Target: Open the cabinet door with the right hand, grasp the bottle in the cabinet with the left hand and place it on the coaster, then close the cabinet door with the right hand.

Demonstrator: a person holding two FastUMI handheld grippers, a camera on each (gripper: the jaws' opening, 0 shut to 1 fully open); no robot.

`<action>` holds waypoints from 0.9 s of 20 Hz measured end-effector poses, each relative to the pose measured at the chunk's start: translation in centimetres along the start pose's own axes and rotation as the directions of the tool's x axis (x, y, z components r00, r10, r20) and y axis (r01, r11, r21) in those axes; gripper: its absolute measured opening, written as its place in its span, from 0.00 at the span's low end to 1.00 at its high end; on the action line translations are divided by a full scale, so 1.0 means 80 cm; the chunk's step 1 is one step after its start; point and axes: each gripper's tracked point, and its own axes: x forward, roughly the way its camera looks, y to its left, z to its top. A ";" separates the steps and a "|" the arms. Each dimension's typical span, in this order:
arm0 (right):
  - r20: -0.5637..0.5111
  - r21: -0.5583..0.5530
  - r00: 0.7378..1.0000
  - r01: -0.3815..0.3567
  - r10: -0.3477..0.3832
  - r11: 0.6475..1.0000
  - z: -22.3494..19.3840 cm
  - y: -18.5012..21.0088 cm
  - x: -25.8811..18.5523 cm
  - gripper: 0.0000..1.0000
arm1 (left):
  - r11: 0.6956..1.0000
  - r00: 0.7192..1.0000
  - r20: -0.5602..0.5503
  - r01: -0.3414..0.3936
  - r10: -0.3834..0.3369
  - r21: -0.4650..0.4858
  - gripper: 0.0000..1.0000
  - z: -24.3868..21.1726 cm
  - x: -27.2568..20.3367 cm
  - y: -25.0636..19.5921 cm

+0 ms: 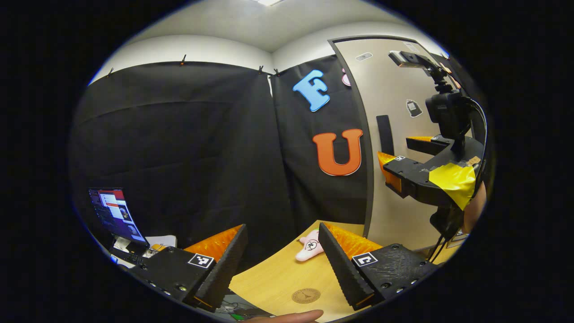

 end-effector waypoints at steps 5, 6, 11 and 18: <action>0.046 -0.048 0.998 0.052 -0.050 0.998 0.013 -0.001 0.027 0.51 | 0.998 0.998 -0.031 -0.055 0.056 0.016 0.96 -0.013 -0.004 0.024; 0.055 -0.053 0.997 0.062 -0.059 0.997 0.012 -0.002 0.027 0.46 | 0.998 0.998 -0.034 -0.057 0.058 0.019 0.96 -0.014 -0.004 0.026; 0.035 -0.058 0.999 0.030 -0.028 0.998 0.010 -0.001 0.025 0.38 | 0.999 0.998 -0.036 -0.042 0.042 0.006 0.96 -0.017 0.000 0.029; -0.035 -0.035 0.999 -0.017 0.016 0.999 0.009 0.002 0.019 0.25 | 0.999 0.999 0.002 0.039 -0.039 -0.012 0.96 -0.009 0.014 0.012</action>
